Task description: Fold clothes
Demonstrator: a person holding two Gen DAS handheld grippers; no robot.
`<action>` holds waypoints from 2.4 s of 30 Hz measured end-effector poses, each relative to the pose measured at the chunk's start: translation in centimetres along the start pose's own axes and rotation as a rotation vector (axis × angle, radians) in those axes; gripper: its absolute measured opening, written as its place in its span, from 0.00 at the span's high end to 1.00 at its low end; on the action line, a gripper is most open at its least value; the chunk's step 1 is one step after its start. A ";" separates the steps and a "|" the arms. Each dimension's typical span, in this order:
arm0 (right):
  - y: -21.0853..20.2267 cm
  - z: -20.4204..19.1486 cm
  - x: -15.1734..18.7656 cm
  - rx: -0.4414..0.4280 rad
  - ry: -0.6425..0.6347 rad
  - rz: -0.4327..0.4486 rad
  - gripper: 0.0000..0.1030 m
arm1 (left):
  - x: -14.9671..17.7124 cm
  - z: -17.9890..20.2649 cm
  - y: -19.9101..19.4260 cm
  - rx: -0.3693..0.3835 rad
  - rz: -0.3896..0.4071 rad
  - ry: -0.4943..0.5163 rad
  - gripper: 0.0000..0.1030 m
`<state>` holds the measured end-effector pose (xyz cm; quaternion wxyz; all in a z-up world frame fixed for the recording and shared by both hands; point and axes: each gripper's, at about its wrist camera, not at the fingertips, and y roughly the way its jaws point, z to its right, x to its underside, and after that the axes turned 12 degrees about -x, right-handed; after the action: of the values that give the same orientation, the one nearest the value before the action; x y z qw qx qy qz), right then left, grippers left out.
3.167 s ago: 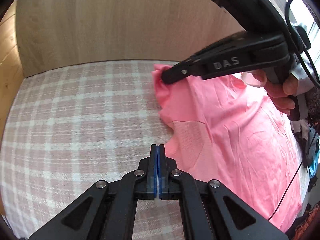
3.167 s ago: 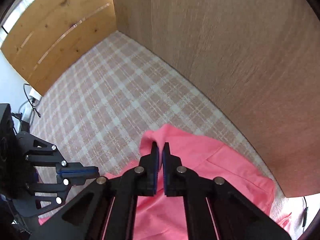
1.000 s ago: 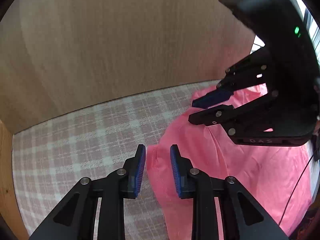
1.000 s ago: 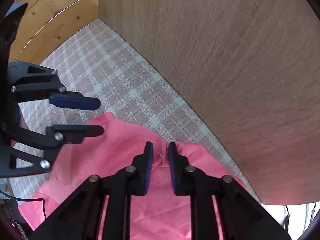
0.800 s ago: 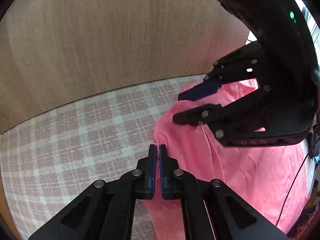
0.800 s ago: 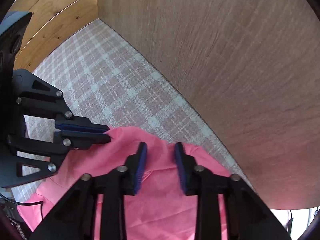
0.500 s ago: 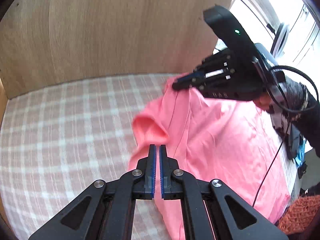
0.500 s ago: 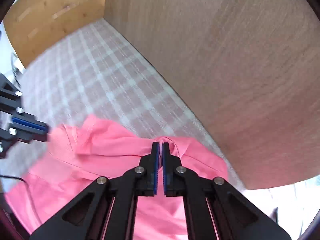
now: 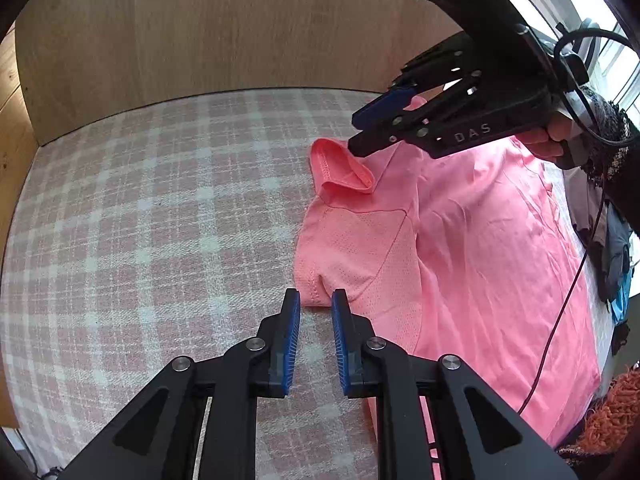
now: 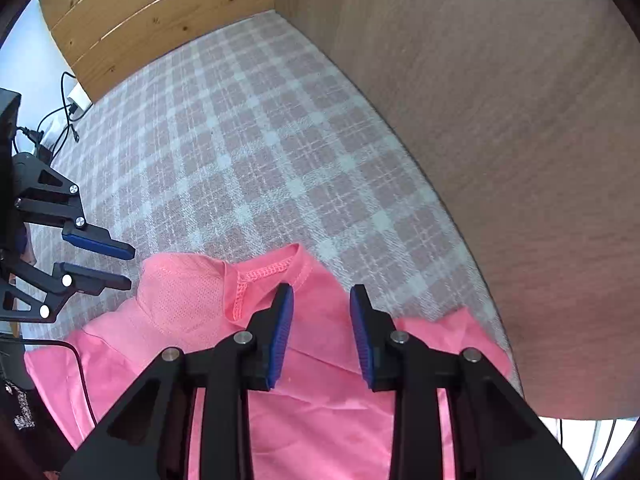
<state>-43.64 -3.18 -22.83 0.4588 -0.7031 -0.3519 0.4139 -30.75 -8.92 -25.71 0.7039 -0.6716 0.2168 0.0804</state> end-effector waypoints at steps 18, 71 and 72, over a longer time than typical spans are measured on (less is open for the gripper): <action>0.1 -2.9 -11.8 0.004 -0.030 0.164 0.99 | -0.3 0.0 -0.1 -0.075 0.073 0.020 0.97; -2.1 6.5 6.6 0.084 0.236 0.202 0.93 | -9.2 -5.0 4.2 -0.176 0.064 -0.125 0.80; -2.4 6.3 6.7 0.069 0.228 0.217 0.92 | -9.7 -4.5 4.5 -0.165 0.066 -0.131 0.77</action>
<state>-46.84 5.71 -23.81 0.4723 -0.7633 -0.2052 0.3901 -42.10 -11.21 -25.84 0.6558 -0.7131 0.1850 0.1647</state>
